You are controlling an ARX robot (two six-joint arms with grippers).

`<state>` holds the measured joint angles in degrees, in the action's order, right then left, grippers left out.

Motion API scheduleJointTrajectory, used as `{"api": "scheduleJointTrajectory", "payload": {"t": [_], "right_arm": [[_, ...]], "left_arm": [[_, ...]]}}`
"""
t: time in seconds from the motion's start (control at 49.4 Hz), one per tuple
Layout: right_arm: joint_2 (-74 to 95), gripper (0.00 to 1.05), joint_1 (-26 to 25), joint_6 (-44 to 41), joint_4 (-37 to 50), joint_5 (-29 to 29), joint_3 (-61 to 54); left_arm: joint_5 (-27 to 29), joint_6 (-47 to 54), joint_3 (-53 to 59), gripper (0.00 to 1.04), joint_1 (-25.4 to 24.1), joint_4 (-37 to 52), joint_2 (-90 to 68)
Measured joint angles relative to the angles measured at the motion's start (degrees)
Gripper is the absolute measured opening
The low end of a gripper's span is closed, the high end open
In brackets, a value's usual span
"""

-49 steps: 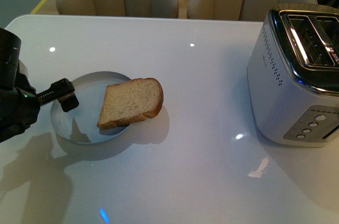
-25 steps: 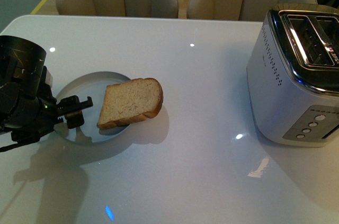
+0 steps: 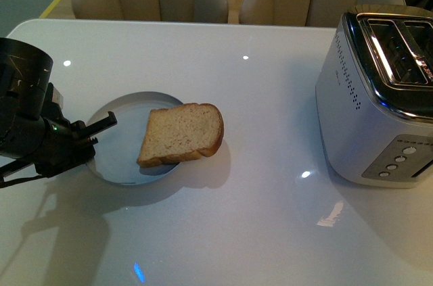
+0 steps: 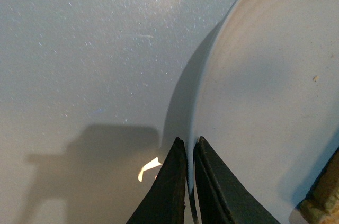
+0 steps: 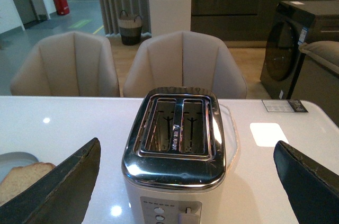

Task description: Left arm holds plate, right arm toasts bread

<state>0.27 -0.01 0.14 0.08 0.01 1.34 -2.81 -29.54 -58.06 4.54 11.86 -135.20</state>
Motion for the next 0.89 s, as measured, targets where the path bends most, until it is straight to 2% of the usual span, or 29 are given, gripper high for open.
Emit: {"api": "scheduleJointTrajectory", "payload": {"t": [0.344,0.628,0.891], "right_arm": [[0.0,0.96,0.0,0.0,0.0,0.0,0.0],[0.0,0.96,0.0,0.0,0.0,0.0,0.0],[0.0,0.96,0.0,0.0,0.0,0.0,0.0]], "left_arm": [[-4.72,-4.96,4.33,0.03,-0.57,1.75,4.46],[-6.32,-6.47,9.25,0.03,-1.38,2.54,13.88],[-8.35,-10.64,10.43,0.03,0.26,-2.34,26.23]]}}
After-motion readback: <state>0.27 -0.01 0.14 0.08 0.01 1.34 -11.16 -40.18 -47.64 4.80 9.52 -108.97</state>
